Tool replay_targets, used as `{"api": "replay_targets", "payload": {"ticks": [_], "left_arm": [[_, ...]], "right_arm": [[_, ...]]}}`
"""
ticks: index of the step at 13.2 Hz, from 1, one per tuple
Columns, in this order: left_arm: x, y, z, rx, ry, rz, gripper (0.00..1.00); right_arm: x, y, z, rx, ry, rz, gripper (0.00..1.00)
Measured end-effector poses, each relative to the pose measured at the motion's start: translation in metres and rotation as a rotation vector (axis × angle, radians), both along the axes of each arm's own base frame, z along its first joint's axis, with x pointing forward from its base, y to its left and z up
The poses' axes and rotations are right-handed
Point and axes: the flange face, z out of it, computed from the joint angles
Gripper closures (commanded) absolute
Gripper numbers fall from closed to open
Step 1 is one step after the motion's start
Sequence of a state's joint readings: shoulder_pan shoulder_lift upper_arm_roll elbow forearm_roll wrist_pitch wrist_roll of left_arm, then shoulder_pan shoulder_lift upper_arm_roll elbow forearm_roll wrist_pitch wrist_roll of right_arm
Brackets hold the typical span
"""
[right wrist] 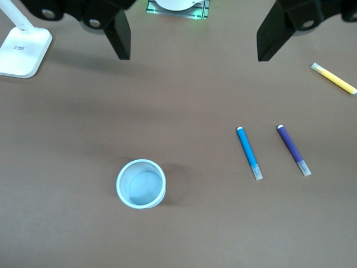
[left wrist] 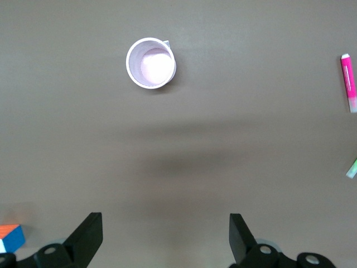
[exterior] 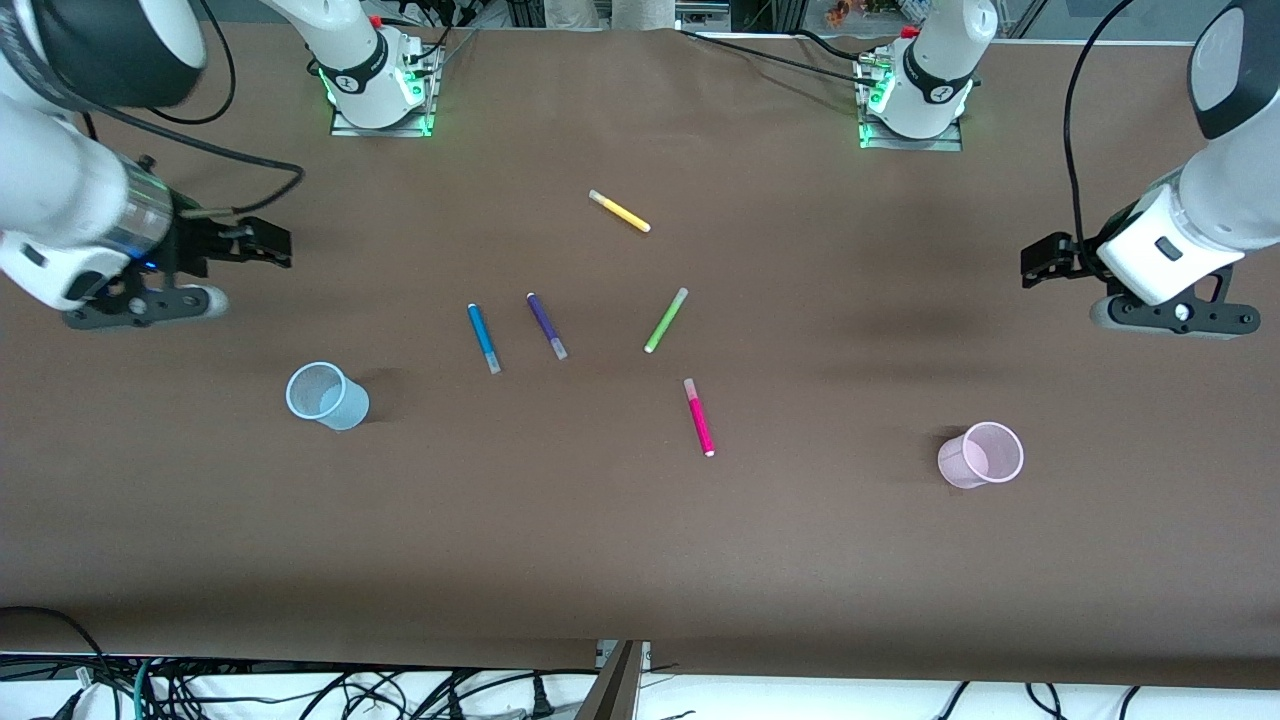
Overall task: Place pink and blue markers in matching cups
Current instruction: 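Move the left gripper to the pink marker while the right gripper reaches the blue marker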
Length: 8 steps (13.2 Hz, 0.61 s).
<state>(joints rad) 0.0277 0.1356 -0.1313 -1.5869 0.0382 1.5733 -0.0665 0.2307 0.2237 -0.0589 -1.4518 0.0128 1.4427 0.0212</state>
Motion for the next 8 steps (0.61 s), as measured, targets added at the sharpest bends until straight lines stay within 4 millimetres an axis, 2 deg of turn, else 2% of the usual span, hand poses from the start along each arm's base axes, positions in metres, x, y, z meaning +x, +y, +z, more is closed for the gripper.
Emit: {"api": "replay_targets", "payload": {"ticks": [1, 3, 6, 8], "left_arm": [[0.004, -0.015, -0.01, 0.005, 0.0, 0.031, 0.0], [0.014, -0.069, -0.041, 0.02, -0.012, 0.116, 0.0], [0.025, -0.162, -0.102, 0.017, -0.063, 0.245, 0.0], [0.03, -0.206, -0.146, -0.004, -0.094, 0.303, 0.0]], "right_arm": [[0.004, 0.009, -0.014, -0.004, 0.016, 0.013, 0.0], [0.013, 0.033, -0.047, -0.012, 0.04, 0.047, 0.0], [0.022, 0.063, -0.101, -0.03, 0.095, 0.09, 0.0], [0.029, 0.076, -0.137, -0.038, 0.11, 0.106, 0.0]]}}
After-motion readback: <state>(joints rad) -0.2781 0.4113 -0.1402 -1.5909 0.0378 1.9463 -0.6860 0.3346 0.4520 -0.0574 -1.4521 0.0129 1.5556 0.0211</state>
